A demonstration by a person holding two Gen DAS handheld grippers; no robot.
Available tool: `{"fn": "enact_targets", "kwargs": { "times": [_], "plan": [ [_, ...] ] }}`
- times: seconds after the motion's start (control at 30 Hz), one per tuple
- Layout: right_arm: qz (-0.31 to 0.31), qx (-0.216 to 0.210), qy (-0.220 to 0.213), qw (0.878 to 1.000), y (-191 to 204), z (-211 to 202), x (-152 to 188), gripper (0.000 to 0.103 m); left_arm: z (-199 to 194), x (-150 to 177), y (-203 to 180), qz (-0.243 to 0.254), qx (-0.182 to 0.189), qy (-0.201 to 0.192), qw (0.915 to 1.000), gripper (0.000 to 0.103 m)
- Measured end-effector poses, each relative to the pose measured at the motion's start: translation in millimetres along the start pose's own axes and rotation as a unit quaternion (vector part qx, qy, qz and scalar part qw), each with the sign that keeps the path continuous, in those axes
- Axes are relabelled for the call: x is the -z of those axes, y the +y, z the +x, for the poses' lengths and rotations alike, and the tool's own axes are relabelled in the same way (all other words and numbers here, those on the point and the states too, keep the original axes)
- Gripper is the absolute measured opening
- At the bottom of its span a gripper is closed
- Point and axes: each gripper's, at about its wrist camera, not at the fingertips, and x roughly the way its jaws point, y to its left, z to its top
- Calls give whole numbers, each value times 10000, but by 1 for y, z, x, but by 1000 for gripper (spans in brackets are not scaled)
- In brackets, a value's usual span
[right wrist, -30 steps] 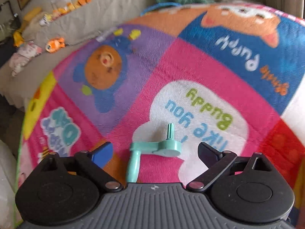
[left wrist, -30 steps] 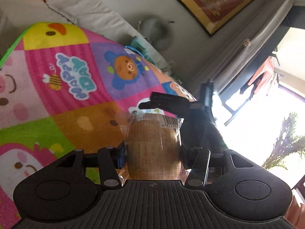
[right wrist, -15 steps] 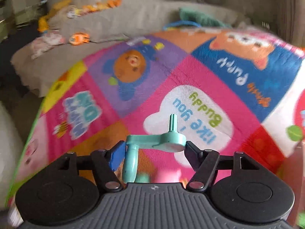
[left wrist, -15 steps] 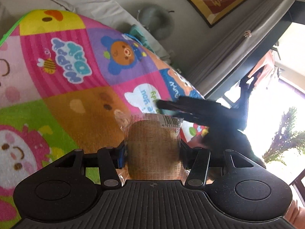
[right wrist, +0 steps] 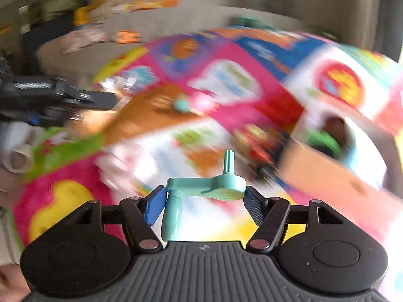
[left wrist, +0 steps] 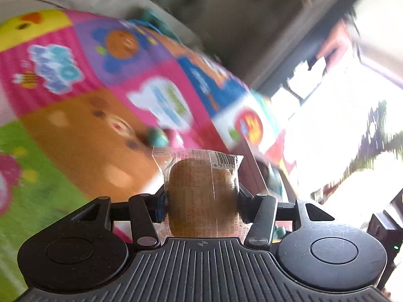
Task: Organize objects
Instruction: 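Carry the bread roll into the pink box and release it with the left gripper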
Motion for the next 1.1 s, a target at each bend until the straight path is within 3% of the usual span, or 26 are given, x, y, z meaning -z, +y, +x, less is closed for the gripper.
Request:
{"fn": "enact_targets", "kwargs": {
  "times": [0.1, 0.23, 0.5, 0.6, 0.73, 0.9, 1.03, 1.1],
  "plan": [
    [400, 515, -75, 9978, -27, -20, 31, 68, 22, 9, -31, 376, 147, 390, 9984, 57],
    [839, 847, -426, 9920, -57, -51, 59, 68, 54, 14, -79, 986, 338, 652, 9924, 57],
    [1373, 929, -1057, 9805, -89, -76, 82, 68, 150, 1, -178, 2376, 398, 317, 9700, 57],
    [1420, 987, -1210, 9775, -93, -81, 88, 68, 199, 2, -191, 2542, 191, 361, 9663, 57],
    [1510, 1135, -1370, 9724, -100, -88, 94, 68, 251, 13, -185, 2667, -558, 496, 9609, 58],
    [1578, 1309, -1380, 9690, -112, -90, 99, 68, 247, 14, -180, 2702, -435, 771, 9587, 59],
    [1643, 1349, -1410, 9669, -119, -88, 94, 68, 219, 1, -177, 2390, -219, 592, 9690, 59],
    [1711, 1306, -1423, 9661, -124, -86, 88, 68, 214, -3, -176, 2340, -106, 632, 9701, 59]
  ]
}}
